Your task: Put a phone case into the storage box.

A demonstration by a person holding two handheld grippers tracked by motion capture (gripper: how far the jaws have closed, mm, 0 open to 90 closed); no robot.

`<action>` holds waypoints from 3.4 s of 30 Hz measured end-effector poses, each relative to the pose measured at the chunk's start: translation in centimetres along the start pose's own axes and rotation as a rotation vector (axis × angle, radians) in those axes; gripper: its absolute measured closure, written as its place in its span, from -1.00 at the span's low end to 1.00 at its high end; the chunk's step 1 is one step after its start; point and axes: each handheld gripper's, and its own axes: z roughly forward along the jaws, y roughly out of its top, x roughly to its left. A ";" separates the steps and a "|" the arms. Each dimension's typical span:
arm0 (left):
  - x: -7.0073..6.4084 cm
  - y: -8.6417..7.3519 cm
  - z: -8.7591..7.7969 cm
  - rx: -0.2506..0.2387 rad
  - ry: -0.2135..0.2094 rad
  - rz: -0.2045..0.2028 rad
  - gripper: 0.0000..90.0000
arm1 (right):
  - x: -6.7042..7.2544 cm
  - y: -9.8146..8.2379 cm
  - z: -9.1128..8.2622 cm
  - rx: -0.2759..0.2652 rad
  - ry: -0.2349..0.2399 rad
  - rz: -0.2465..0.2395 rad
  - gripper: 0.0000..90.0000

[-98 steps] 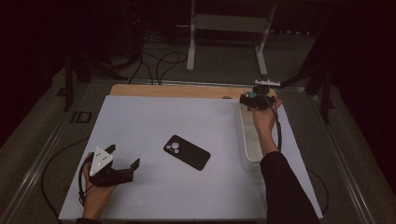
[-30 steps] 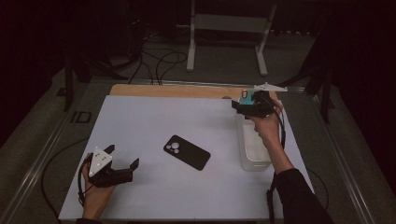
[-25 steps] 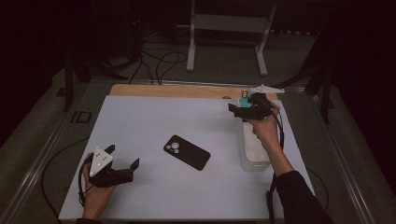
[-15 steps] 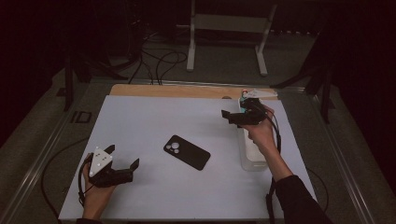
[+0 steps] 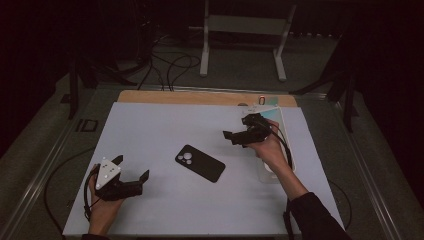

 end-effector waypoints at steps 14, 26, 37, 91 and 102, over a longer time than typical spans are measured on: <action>0.0 0.0 0.0 0.001 -0.001 0.001 -0.97 | 2.7 -0.7 2.5 0.103 0.075 -0.052 -0.81; -0.1 0.0 0.0 0.000 -0.001 0.002 -0.97 | 3.9 -1.5 4.1 0.184 0.097 -0.083 -0.81; 0.0 0.0 0.0 0.000 -0.002 0.001 -0.97 | 4.6 -2.4 5.3 0.247 0.114 -0.097 -0.81; -0.1 0.0 0.1 0.005 -0.005 0.004 -0.97 | 7.6 -6.0 9.3 0.482 0.115 -0.268 -0.72; -0.1 0.0 0.1 0.008 -0.007 0.005 -0.97 | 7.9 -6.2 8.7 0.454 0.124 -0.249 -0.66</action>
